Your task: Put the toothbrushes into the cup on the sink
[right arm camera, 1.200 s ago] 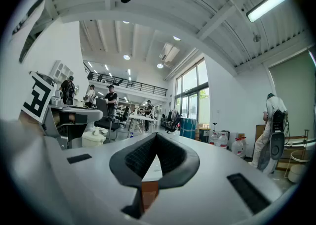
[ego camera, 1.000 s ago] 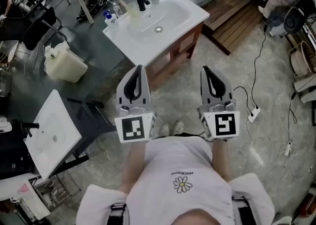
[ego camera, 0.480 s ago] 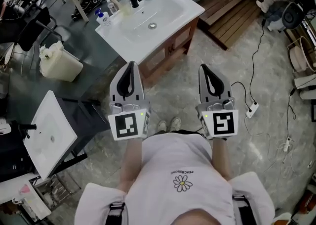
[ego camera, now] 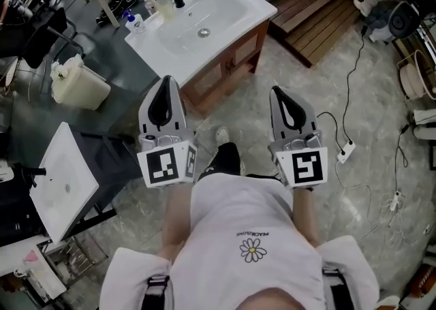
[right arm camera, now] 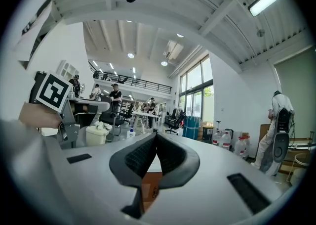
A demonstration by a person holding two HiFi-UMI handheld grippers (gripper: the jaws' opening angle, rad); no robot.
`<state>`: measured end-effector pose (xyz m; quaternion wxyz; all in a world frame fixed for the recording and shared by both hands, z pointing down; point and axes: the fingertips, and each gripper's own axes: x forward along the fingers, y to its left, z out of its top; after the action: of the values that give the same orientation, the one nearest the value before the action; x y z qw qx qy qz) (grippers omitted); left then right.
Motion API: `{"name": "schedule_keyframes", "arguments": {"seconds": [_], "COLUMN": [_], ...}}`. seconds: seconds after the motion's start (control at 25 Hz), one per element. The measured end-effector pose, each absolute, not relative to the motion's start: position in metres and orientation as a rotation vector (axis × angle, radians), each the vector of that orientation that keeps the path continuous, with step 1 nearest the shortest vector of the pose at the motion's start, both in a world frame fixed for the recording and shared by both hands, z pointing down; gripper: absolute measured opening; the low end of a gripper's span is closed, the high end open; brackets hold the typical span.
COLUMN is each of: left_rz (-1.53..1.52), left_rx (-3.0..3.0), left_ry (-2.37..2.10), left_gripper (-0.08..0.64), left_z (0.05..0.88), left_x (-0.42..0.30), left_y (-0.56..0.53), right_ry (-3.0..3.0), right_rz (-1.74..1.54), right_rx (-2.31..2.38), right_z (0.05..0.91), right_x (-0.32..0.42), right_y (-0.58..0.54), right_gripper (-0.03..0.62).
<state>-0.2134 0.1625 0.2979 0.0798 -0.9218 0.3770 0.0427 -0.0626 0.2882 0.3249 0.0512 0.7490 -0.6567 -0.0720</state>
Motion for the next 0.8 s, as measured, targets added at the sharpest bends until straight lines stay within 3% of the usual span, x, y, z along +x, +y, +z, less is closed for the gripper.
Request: {"name": "schedule_keyframes", "arguments": {"seconds": [0.44, 0.8], "left_rz": [0.167, 0.177], "left_rx": [-2.738, -2.726], "left_ry": [1.121, 1.125], "left_gripper": [0.015, 0.015], "left_z": [0.305, 0.303], "left_x": [-0.183, -0.13], "left_y": [0.131, 0.064], "right_ry": [-1.997, -2.025], "right_rz": [-0.259, -0.279], "right_rx": [2.292, 2.249], "right_z": [0.339, 0.338], "right_x": [-0.032, 0.02], "right_y": [0.265, 0.182], "right_gripper": [0.012, 0.012]}}
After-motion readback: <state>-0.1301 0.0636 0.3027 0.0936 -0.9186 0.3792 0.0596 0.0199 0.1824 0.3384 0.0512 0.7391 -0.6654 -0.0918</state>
